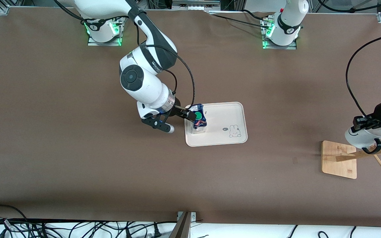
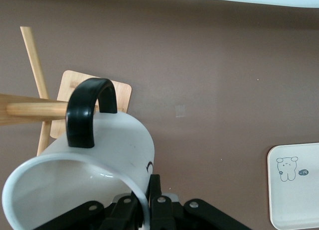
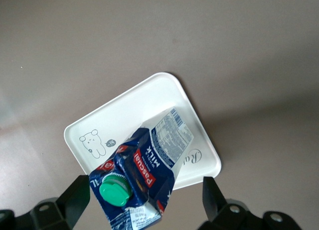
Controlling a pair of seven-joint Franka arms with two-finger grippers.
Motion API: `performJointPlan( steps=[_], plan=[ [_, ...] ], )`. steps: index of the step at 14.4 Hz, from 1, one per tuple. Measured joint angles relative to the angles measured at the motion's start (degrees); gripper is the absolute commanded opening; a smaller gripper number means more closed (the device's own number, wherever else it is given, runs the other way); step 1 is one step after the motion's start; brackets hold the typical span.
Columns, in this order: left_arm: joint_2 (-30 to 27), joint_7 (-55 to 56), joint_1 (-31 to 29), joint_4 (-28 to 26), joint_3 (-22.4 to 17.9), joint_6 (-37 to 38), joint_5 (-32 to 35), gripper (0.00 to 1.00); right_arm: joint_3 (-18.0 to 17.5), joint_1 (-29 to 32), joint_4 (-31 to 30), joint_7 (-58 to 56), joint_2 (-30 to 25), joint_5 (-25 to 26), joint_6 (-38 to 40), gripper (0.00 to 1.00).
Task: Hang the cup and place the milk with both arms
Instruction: 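Hang the mug handle on the stand peg while the right gripper descends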
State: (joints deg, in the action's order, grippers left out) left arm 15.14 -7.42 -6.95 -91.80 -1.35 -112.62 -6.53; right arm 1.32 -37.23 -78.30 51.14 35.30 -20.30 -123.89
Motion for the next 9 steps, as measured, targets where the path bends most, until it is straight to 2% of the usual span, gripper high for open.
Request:
performJointPlan(
  steps=[3, 6, 7, 8, 9],
  plan=[
    [0.45, -1.83, -0.02, 0.49, -0.5, 0.0, 0.0, 0.0, 0.0, -1.43, 0.0, 2.51, 0.02, 0.12, -0.14, 1.0],
    [0.88, -4.5, -0.12, 0.52, -1.87, 0.0, 0.0, 0.0, 0.02, -3.51, -0.01, 2.76, 0.48, 3.11, -0.15, 1.0],
    [1.09, -5.37, -0.27, 0.52, -2.12, 0.0, 0.0, 0.15, 0.02, -4.35, -0.02, 2.89, 0.85, 3.66, -0.16, 1.0],
    [1.26, -6.18, -0.38, 0.52, -2.26, 0.0, 0.0, 0.83, 0.02, -5.01, -0.02, 3.0, 1.29, 3.87, -0.28, 1.0],
    [1.37, -7.19, -0.45, 0.52, -2.31, 0.0, 0.0, 1.0, 0.03, -5.44, -0.02, 3.04, 1.8, 3.95, -0.68, 1.0]
  ],
)
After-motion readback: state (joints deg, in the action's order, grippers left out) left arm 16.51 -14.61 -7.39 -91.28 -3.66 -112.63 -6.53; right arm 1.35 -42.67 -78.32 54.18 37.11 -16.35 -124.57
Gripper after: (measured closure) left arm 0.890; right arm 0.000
